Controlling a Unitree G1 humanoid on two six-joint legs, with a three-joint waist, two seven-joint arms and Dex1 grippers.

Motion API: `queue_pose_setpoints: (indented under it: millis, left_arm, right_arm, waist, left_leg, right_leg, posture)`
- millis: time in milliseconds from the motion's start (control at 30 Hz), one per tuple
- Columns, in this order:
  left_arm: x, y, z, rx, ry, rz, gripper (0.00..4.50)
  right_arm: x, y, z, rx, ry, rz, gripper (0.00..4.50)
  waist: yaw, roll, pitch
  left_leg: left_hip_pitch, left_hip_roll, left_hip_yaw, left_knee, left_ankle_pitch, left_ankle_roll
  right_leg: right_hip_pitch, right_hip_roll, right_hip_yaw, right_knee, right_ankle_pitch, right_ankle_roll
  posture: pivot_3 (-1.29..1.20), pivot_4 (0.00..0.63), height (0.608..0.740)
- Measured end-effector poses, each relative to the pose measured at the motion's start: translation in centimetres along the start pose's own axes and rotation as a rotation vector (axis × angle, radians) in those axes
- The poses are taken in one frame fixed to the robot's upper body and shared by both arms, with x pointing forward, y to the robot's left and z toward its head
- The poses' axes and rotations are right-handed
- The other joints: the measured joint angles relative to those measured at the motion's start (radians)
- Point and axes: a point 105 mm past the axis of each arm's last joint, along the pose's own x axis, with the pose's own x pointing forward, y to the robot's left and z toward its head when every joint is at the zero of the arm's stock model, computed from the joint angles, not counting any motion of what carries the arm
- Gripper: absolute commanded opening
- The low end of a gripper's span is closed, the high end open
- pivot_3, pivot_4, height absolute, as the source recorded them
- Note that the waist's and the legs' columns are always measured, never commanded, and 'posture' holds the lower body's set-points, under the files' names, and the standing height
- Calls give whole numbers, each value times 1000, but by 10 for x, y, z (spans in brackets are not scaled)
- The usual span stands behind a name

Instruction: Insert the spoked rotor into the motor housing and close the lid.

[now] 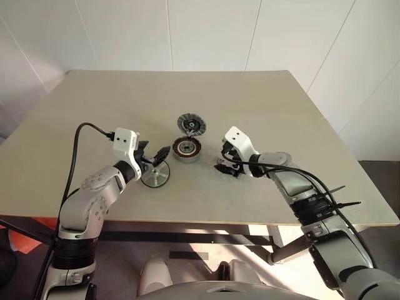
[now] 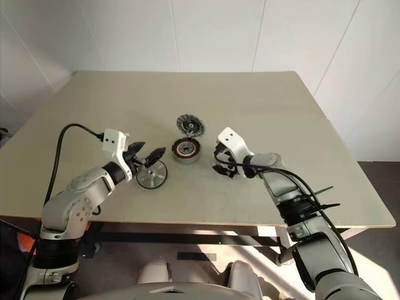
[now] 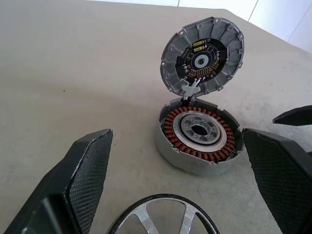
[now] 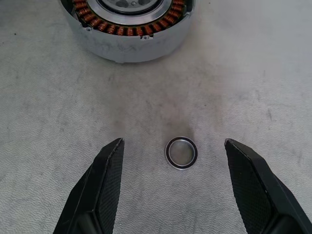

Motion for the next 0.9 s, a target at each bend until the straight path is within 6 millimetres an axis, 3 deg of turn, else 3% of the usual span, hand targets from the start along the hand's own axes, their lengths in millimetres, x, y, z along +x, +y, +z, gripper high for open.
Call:
queue_pose_setpoints:
  millis: [200,300,400,900]
  left_arm:
    - [0,0,0,1,0,1,4491]
    - [0,0,0,2,0,1,4500]
    - [0,0,1,4,-2,1,4500]
    - [0,1,1,7,-1,2,4500]
  right_arm:
    - [4,-1,-4,18,10,-10,3690]
    - [4,-1,-5,24,9,-6,3101]
    - [6,-1,-6,26,8,-4,2148]
    - [6,-6,-9,61,16,-14,2148]
  waist:
    - [0,0,0]
    - [0,0,0]
    - [0,0,0]
    - [1,-1,-1]
  left_leg:
    - [0,0,0,0,0,0]
    - [1,0,0,0,0,0]
    - [1,0,0,0,0,0]
    - [2,0,0,0,0,1]
  right_leg:
    - [0,0,0,0,0,0]
    - [1,0,0,0,0,0]
    - [1,0,0,0,0,0]
    - [3,-1,0,0,0,0]
  posture:
    - [0,0,740]
    - [0,0,740]
    - [0,0,740]
    - [0,0,740]
